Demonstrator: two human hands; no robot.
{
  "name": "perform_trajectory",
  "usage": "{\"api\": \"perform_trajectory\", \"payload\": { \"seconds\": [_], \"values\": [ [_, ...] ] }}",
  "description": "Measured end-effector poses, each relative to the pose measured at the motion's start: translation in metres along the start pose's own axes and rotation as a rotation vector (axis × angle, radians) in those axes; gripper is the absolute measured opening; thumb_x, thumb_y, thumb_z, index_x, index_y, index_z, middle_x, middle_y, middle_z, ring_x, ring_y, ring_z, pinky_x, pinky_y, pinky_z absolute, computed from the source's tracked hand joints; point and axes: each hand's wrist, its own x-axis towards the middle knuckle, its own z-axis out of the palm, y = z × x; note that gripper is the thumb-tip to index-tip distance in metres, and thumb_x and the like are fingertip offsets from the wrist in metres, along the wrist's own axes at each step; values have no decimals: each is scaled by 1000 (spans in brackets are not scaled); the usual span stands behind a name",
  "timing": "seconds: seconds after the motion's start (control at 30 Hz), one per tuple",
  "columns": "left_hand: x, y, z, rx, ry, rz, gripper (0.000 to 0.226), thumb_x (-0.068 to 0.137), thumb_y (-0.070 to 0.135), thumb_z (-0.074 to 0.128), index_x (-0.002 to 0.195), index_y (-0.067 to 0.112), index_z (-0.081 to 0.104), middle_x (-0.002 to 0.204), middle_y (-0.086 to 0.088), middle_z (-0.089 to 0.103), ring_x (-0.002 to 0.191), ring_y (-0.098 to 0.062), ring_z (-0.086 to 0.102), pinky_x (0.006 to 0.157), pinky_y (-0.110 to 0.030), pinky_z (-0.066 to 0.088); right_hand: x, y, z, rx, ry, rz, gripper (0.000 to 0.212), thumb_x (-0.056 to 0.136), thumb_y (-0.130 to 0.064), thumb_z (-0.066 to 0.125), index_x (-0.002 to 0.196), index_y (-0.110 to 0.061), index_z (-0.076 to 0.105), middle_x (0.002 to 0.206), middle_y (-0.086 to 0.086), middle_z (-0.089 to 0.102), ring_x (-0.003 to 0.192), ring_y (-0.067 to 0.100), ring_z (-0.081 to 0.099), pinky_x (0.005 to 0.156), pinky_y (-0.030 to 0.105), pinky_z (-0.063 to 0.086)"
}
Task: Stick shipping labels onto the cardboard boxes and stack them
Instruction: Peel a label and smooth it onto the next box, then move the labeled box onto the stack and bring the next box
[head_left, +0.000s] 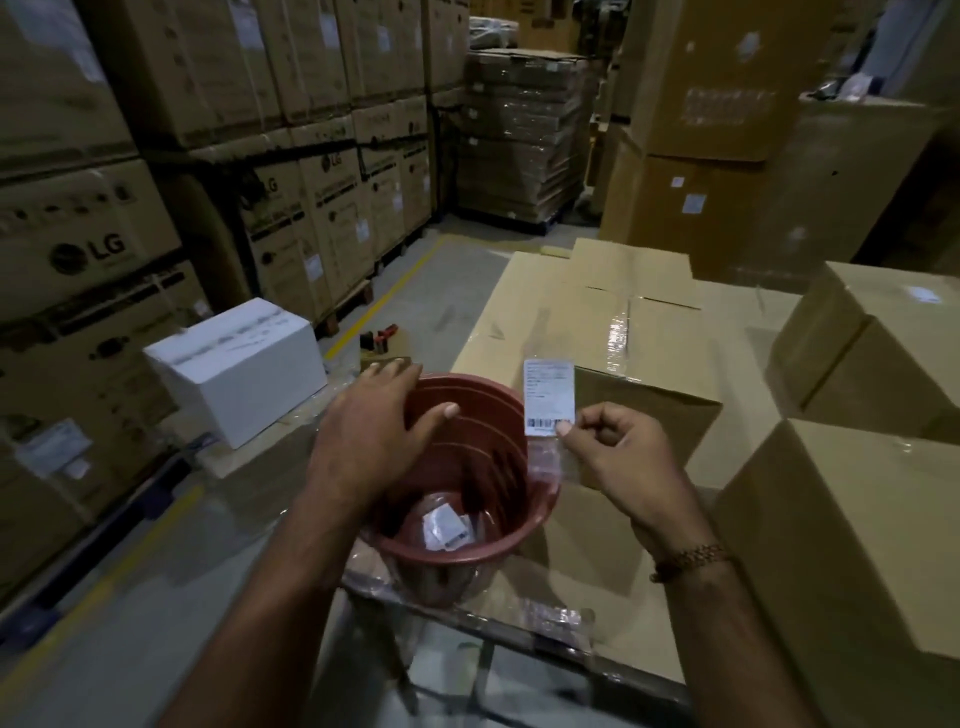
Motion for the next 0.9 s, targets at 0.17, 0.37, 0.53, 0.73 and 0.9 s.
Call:
{"api": "perform_trajectory", "payload": {
  "seconds": [0.17,0.37,0.53,0.73,0.9],
  "values": [
    [10,-48,11,-56,-44,-27,77,98,69,51,155,17,50,151,-5,57,135,-26,55,108,-44,48,6,7,54,-90,-13,-8,11,92,-8,80,94,-14,71,70,5,73,60,11,65,64,33,54],
    [12,-65,27,-219,-111,8,59,100,55,60,144,15,57,131,-5,65,119,-25,62,92,-33,46,8,19,85,-394,19,-3,19,86,-22,86,92,-29,70,74,-6,74,68,10,70,69,36,61],
    [10,-70,37,-256,-95,32,69,101,55,59,154,13,47,152,-7,56,136,-24,54,112,-35,43,9,18,97,-622,10,-5,19,84,-27,87,87,-32,69,73,-11,73,71,6,69,69,34,61],
    [9,-79,46,-245,-94,32,78,102,59,54,163,15,34,167,-8,39,153,-23,36,125,-40,33,12,16,113,-759,-63,19,17,83,-30,87,91,-30,73,73,-14,72,74,4,68,77,33,61],
    [8,-79,47,-267,-90,14,78,104,57,51,165,14,30,170,-7,32,157,-21,28,128,-39,27,20,16,126,-750,-92,26,17,81,-33,89,87,-27,75,74,-11,75,73,5,71,79,33,62]
  ]
}}
